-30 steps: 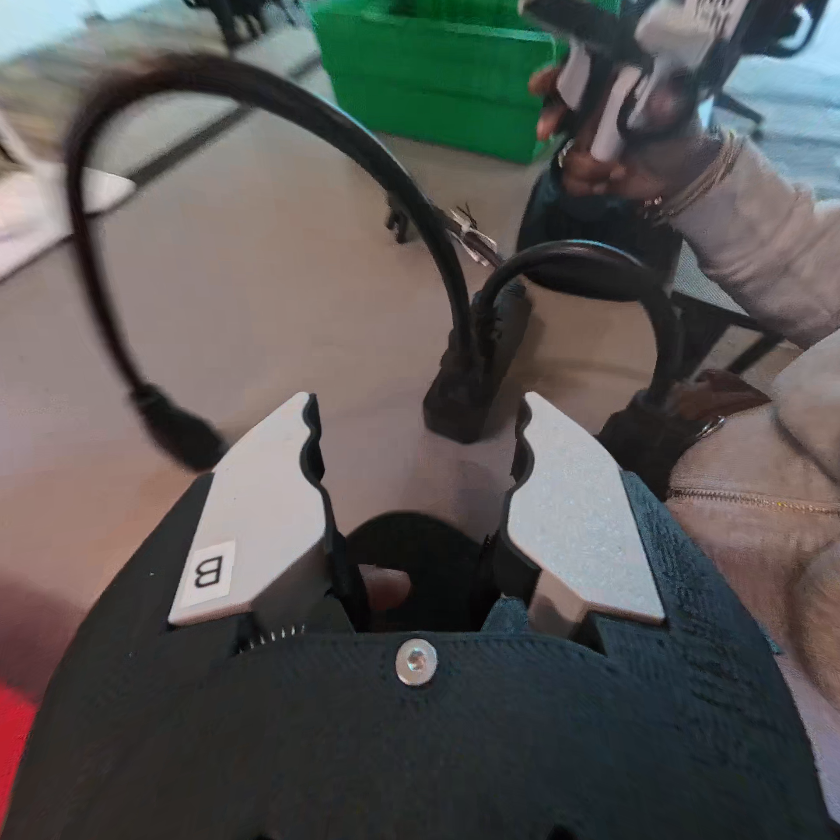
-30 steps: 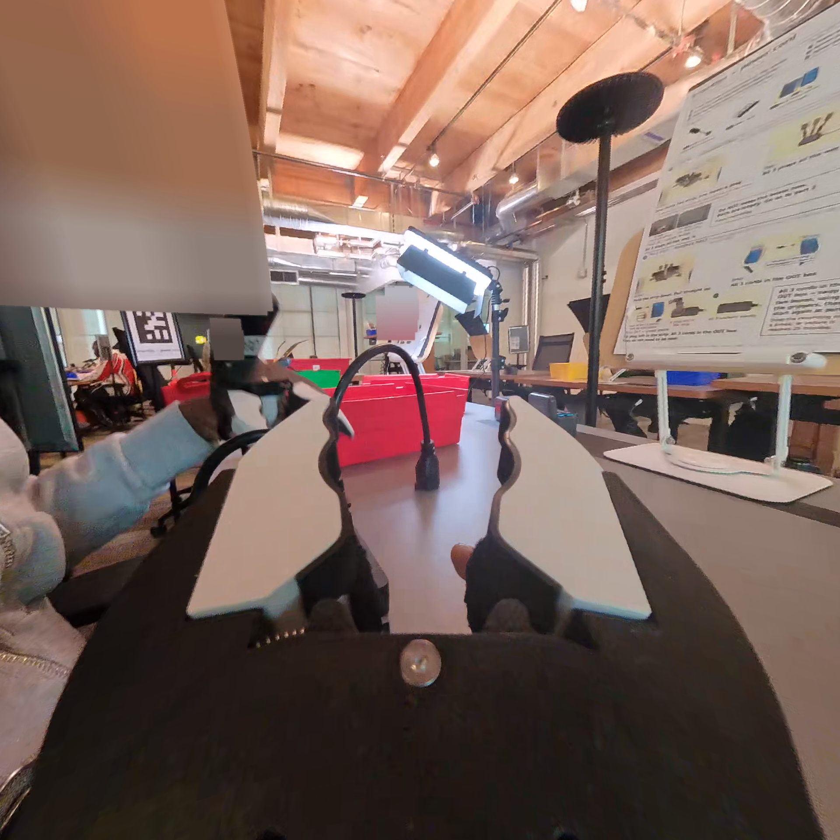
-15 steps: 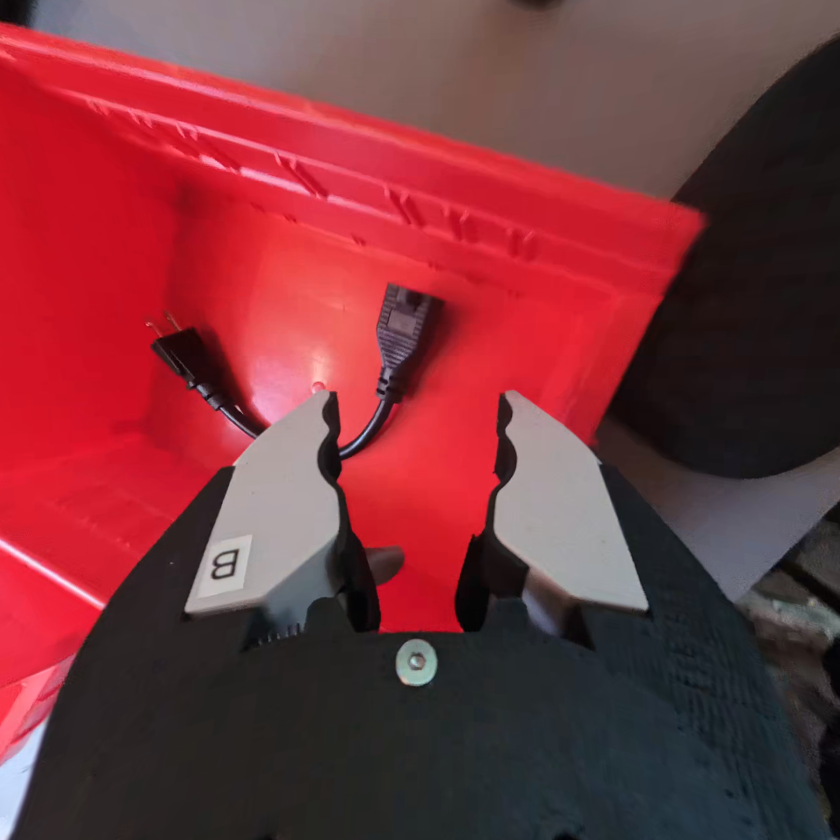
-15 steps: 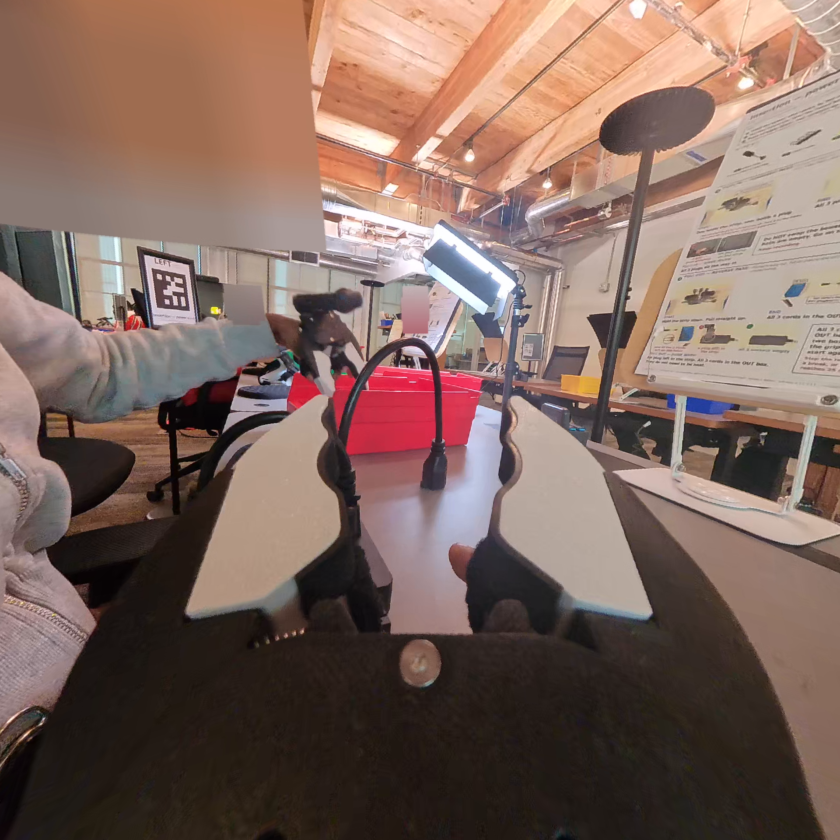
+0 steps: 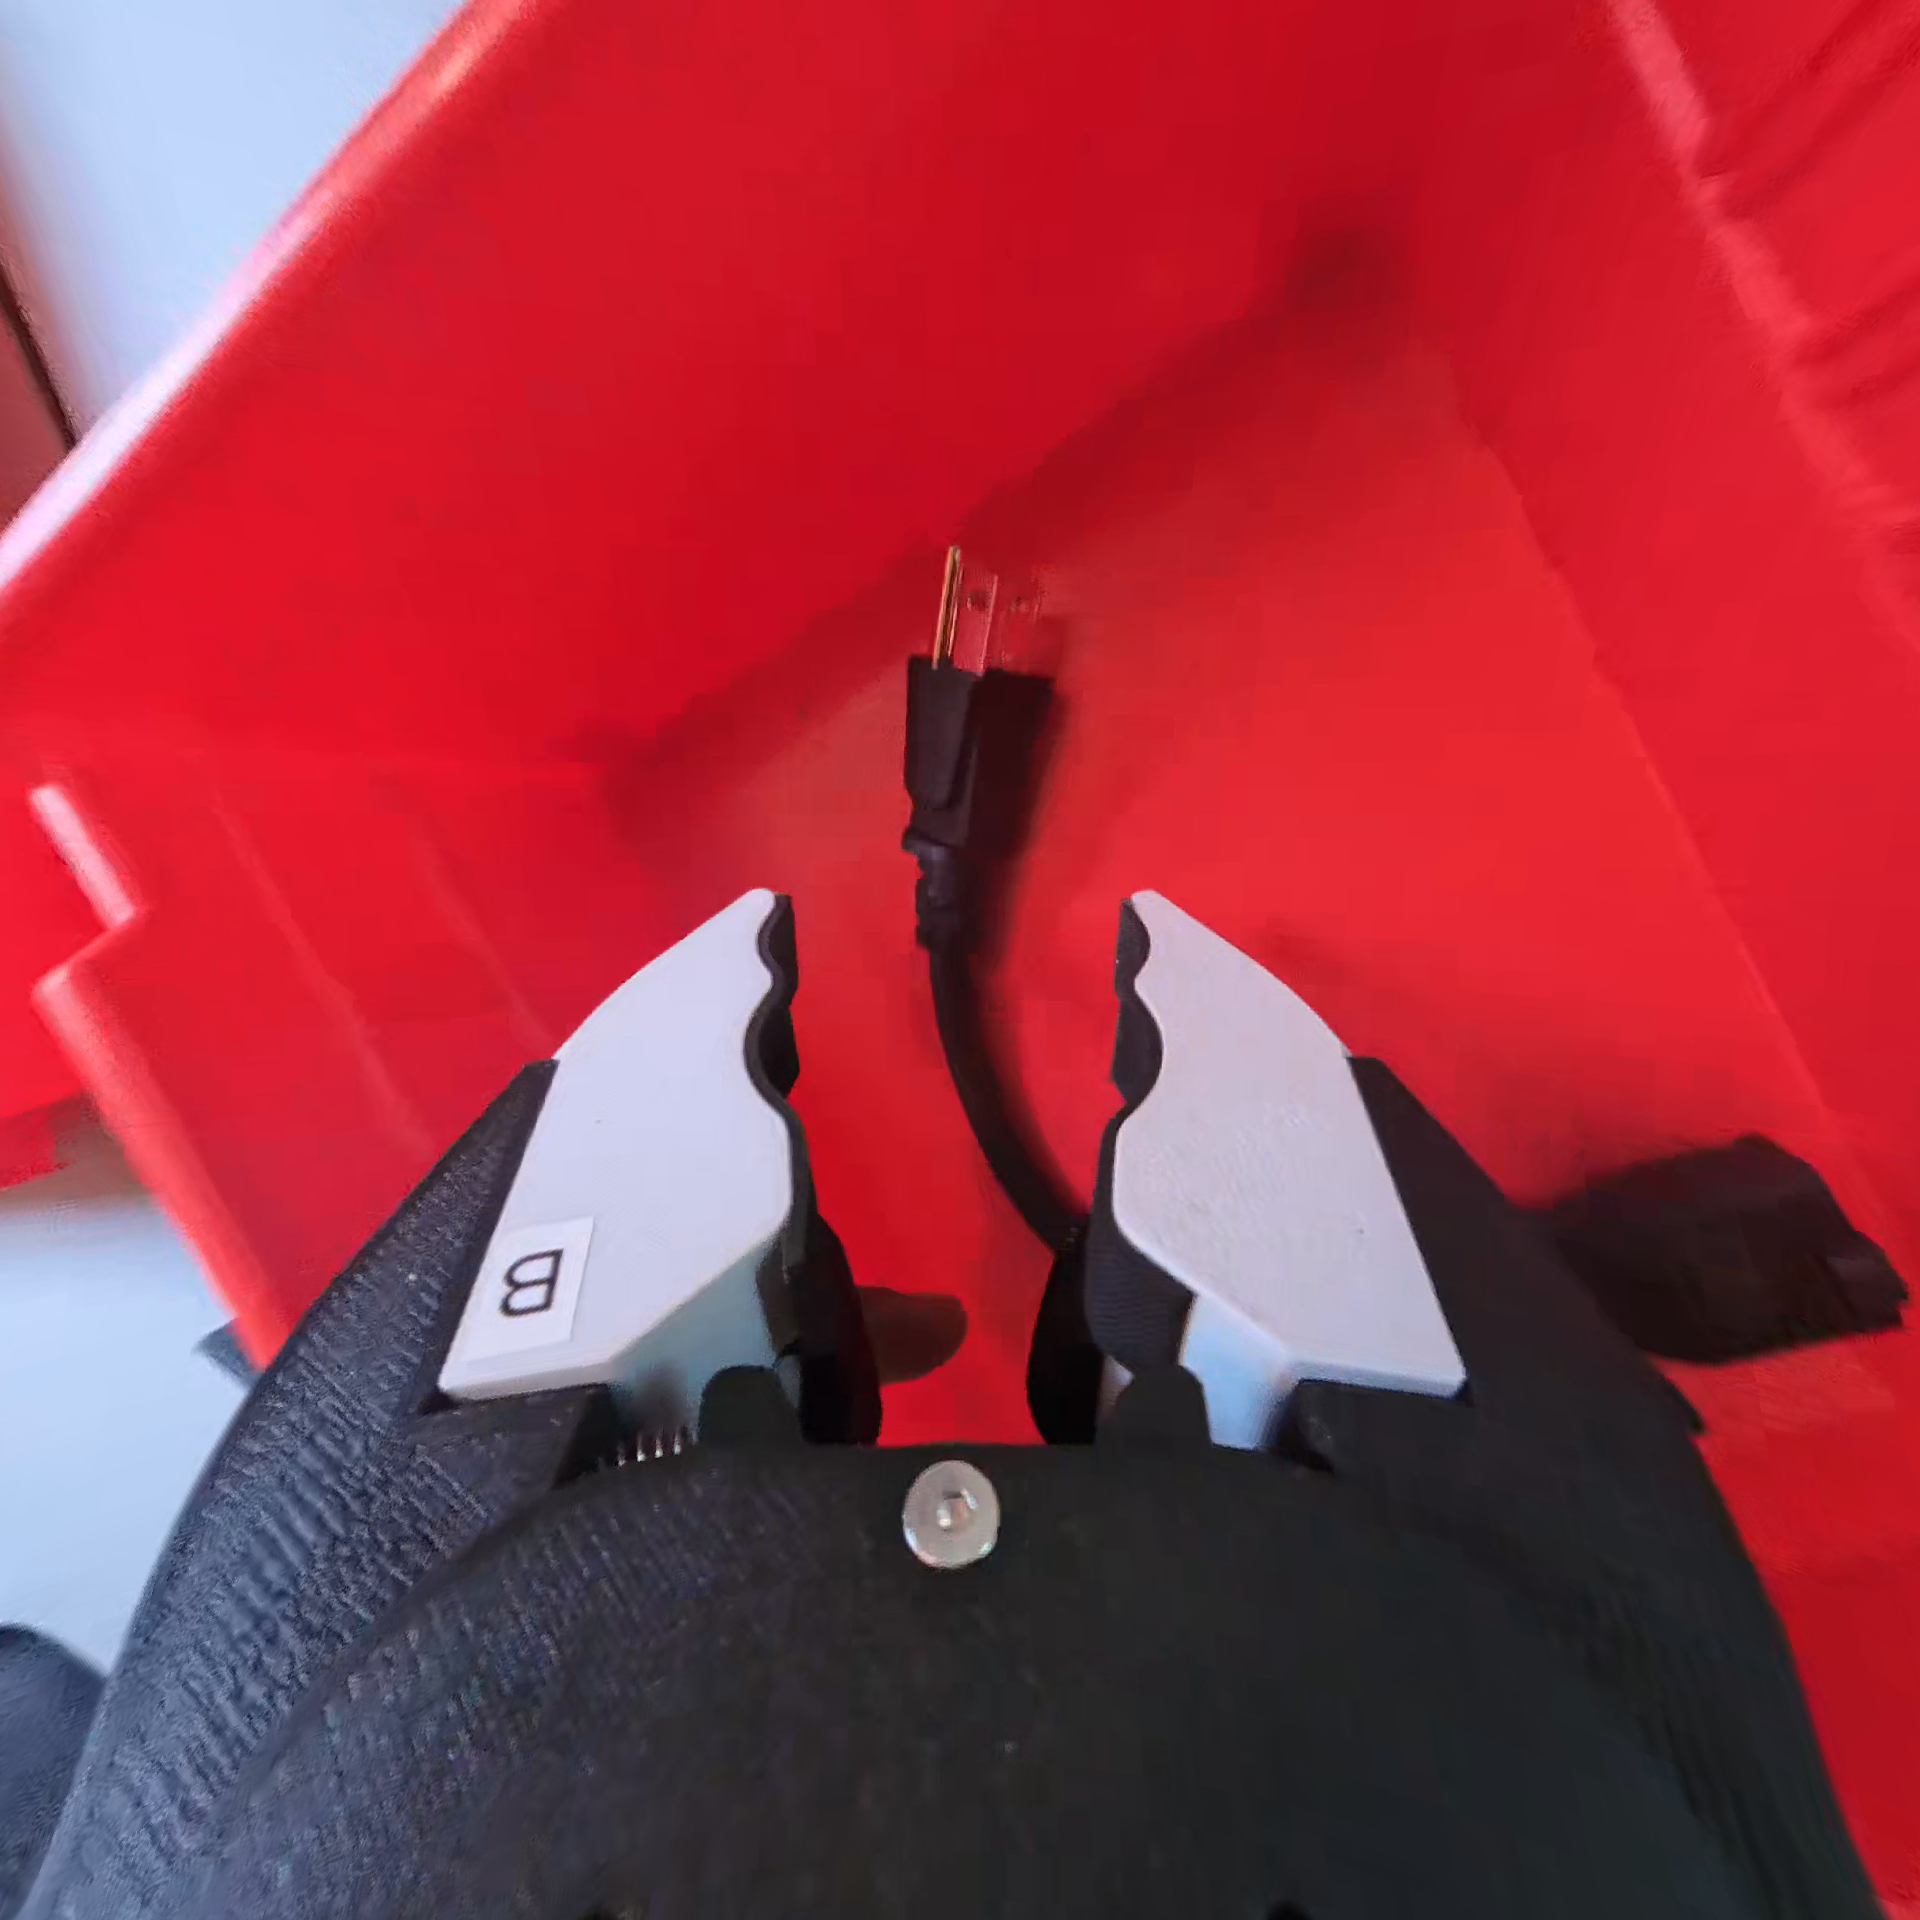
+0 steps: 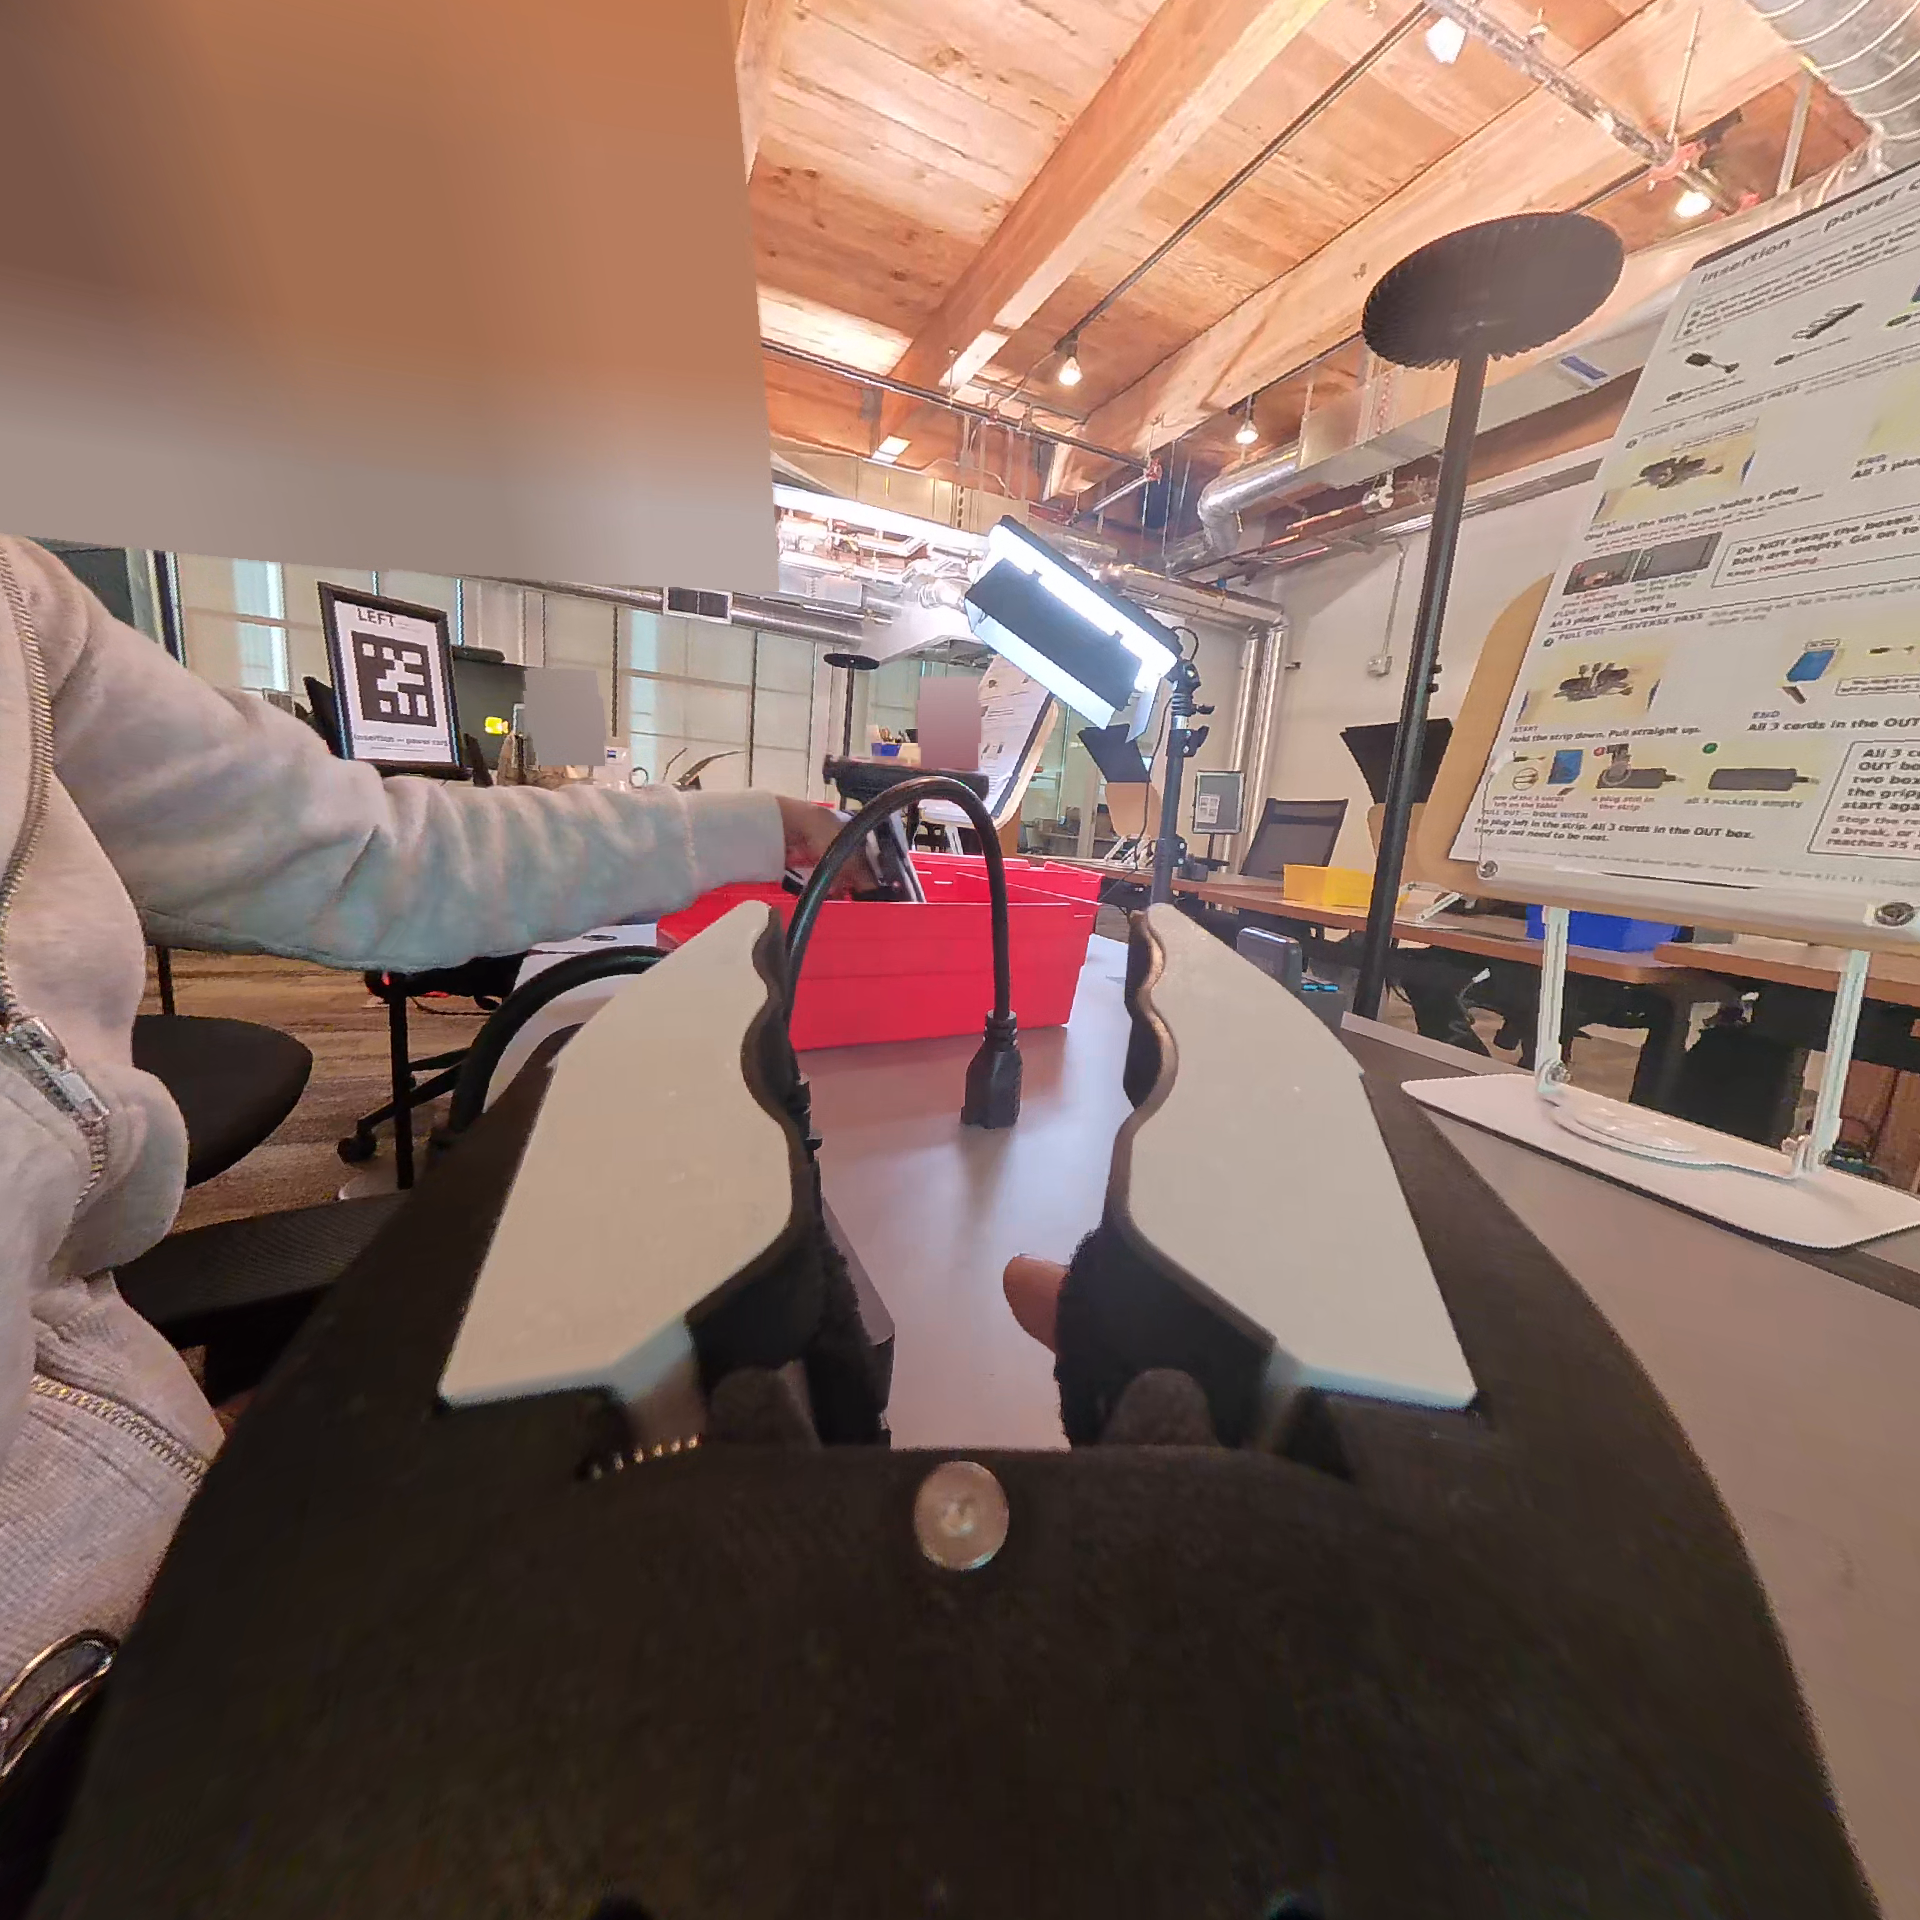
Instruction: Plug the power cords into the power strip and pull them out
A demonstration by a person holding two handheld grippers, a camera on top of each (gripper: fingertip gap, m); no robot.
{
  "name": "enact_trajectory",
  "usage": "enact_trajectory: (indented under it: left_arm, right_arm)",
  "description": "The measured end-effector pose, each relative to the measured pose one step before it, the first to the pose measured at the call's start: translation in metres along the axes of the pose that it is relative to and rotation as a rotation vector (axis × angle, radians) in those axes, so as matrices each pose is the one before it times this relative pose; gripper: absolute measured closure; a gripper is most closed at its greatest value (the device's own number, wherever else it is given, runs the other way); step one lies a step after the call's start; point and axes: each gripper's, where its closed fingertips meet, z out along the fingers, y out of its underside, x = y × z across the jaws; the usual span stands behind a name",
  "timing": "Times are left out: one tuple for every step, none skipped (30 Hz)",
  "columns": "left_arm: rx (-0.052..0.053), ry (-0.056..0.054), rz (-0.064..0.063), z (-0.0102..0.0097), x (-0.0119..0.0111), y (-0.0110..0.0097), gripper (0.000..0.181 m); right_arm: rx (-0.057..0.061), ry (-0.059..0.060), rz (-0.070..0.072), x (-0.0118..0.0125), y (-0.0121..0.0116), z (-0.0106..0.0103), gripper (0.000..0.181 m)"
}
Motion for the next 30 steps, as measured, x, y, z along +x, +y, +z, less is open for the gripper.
enact_trajectory:
  left_arm:
    - [-0.0056,0.0127,-0.0084,0.00666,0.00046,-0.00165,0.123]
    - [-0.0056,0.011,-0.0033,0.00559,0.00062,-0.00149,0.123]
    - [-0.0079,0.003,0.0004,0.00494,-0.00032,-0.00082,0.125]
    - [-0.0109,0.002,0.0046,0.0045,-0.00066,-0.00029,0.125]
    - [-0.0044,0.0086,0.0038,0.00365,0.00013,-0.00087,0.126]
    - [0.0156,0.0249,-0.0044,0.00176,0.00186,-0.00361,0.129]
    - [0.0177,0.0334,-0.01,0.00096,0.00275,-0.00361,0.129]
    - [-0.0011,0.0303,-0.0049,0.00167,0.00213,-0.00068,0.13]
    - [-0.0021,0.0325,-0.004,0.00134,0.00233,0.00015,0.137]
    - [0.0082,0.0156,-0.015,0.00099,0.00001,-0.00088,0.143]
    - [0.0101,-0.0058,-0.01,0.00008,-0.00294,-0.00082,0.155]
    - [0.0047,0.0123,0.0024,-0.00028,0.00037,0.00039,0.155]
    - [0.0037,0.01,0.005,-0.00109,0.00092,0.00062,0.155]
    - [0.0065,0.0043,0.0072,-0.00217,0.0012,0.00036,0.155]
    - [0.0204,-0.0059,0.0123,-0.00414,0.00092,-0.0014,0.156]
    - [0.029,-0.0097,0.013,-0.00606,0.00085,-0.00267,0.156]
    - [0.0313,-0.0081,0.0098,-0.0076,0.001,-0.0033,0.156]
    - [0.0353,-0.0055,0.0079,-0.00852,0.00121,-0.00412,0.156]
    - [0.037,-0.0026,0.0071,-0.0088,0.00161,-0.00472,0.156]
    - [0.0327,-0.0007,0.0079,-0.00844,0.00194,-0.00414,0.156]
    - [0.0265,-0.0048,0.0105,-0.0077,0.00181,-0.00351,0.156]
    - [0.02,-0.0103,0.0119,-0.0066,0.00141,-0.00261,0.156]
    - [0.0151,-0.0115,0.0146,-0.00552,0.00164,-0.0017,0.156]
    - [0.0113,-0.0146,0.0145,-0.00465,0.00129,-0.00096,0.156]
    - [0.0107,-0.0139,0.0131,-0.00408,0.00115,-0.00081,0.156]
    - [0.0159,-0.0098,0.0088,-0.0034,0.00139,-0.00142,0.156]
    - [0.0206,-0.0048,0.0016,-0.00274,0.00146,-0.00196,0.156]
    - [0.0189,-0.0001,0.0033,-0.00226,0.00158,-0.00167,0.156]
    - [0.0163,0.001,0.0067,-0.00167,0.00159,-0.00138,0.156]
    - [0.0148,-0.0002,0.0063,-0.00144,0.00124,-0.0014,0.156]
  right_arm:
    - [-0.001,-0.001,0.0023,0.00005,0.0002,0.00004,0.119]
    - [-0.0008,-0.0008,0.0013,0.00004,0.00018,0.00007,0.12]
    - [-0.0005,-0.0007,0.0007,-0.00002,0.0001,0.00003,0.12]
    - [-0.0003,-0.0006,0.0007,-0.00001,0.00018,0.0,0.121]
    - [-0.0001,-0.0004,0.0006,0.0,0.00001,-0.00003,0.121]
    - [0.0004,-0.0004,0.0001,-0.00005,-0.00006,0.00003,0.121]
    - [0.0004,-0.0006,-0.0002,-0.00009,-0.0001,-0.00006,0.121]
    - [-0.0002,-0.0008,0.0,-0.0001,0.00002,-0.00001,0.122]
    - [-0.0008,-0.0004,-0.0002,-0.00012,0.00014,0.00006,0.122]
    - [-0.0012,-0.0003,-0.0009,-0.00003,0.00024,0.00012,0.122]
    - [-0.0014,-0.0002,-0.0014,-0.00019,0.00014,0.0001,0.123]
    - [-0.0013,-0.0001,-0.0012,-0.00009,0.00022,0.00004,0.123]
    - [-0.0009,0.0,-0.0008,-0.00011,0.00007,0.00011,0.123]
    - [-0.0004,0.0004,-0.0003,0.0001,0.00009,0.00006,0.123]
    - [0.0001,0.0009,0.0006,0.00017,-0.00001,-0.00002,0.123]
    - [0.0002,0.0006,0.0011,0.00009,-0.00003,-0.00001,0.124]
    - [-0.0001,0.0,0.0006,0.00005,0.00002,-0.00003,0.124]
    - [-0.0011,-0.0003,-0.0007,-0.00002,0.00013,0.00016,0.124]
    - [-0.0026,0.0003,-0.002,-0.00023,0.00037,0.00024,0.124]
    - [-0.0043,0.0018,-0.0029,-0.00004,0.00054,0.00027,0.125]
    - [-0.0052,0.003,-0.0037,0.00003,0.00064,0.00047,0.125]
    - [-0.0053,0.0018,-0.005,-0.00026,0.0007,0.00038,0.125]
    - [-0.0065,-0.0001,-0.0063,-0.00057,0.00079,0.00046,0.125]
    - [-0.0099,0.0,-0.0055,-0.00044,0.00123,0.0005,0.126]
    - [-0.0137,0.0008,-0.002,-0.00004,0.00167,0.00078,0.126]
    - [-0.0152,-0.0001,0.0018,0.00017,0.00192,0.00104,0.126]
    - [-0.0149,-0.0014,0.0035,0.00012,0.00184,0.00123,0.126]
    - [-0.016,-0.0009,0.0032,0.0002,0.00195,0.00148,0.127]
    - [-0.017,0.0012,0.0019,0.00024,0.0022,0.00142,0.127]
    - [-0.0154,0.003,-0.0009,0.00033,0.00198,0.00139,0.127]
